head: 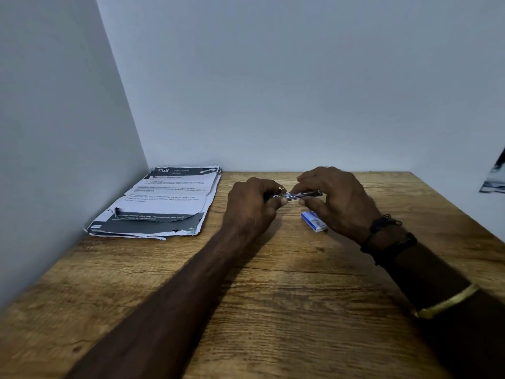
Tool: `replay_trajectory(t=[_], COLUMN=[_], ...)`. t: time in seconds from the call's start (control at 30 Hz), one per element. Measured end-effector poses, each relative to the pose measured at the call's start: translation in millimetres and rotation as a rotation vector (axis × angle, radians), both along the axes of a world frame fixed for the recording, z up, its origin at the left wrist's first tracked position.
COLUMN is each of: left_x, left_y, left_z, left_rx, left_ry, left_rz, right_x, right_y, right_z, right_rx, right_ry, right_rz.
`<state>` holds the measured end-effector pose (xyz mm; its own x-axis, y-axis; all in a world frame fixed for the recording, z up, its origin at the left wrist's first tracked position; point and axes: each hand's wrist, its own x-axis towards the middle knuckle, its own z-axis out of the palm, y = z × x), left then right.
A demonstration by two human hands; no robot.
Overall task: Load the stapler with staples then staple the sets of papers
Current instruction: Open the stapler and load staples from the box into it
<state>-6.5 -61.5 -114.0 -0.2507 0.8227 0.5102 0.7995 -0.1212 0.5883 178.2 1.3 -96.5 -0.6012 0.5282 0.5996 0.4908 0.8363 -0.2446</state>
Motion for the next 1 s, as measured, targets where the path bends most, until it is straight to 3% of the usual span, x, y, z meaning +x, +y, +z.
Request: replay_trajectory(t=[0.5,0.87,1.0], left_x=[-5,-2,-4], left_y=[3,2,3], left_z=[-4,-7,-9], left_rx=[-0.018,-0.017,0.035], left_ry=[-0.051,0.133,-0.007], left_rz=[-0.035,-0.143,-0.087], right_x=[3,3,1], right_y=[9,9,7], right_z=[-6,-3,-1], right_rx=[-0.070,-0.098,-0.074], right_ry=[0.089,0.123,0.128], right_rz=[-0.070,-0.082,-0.077])
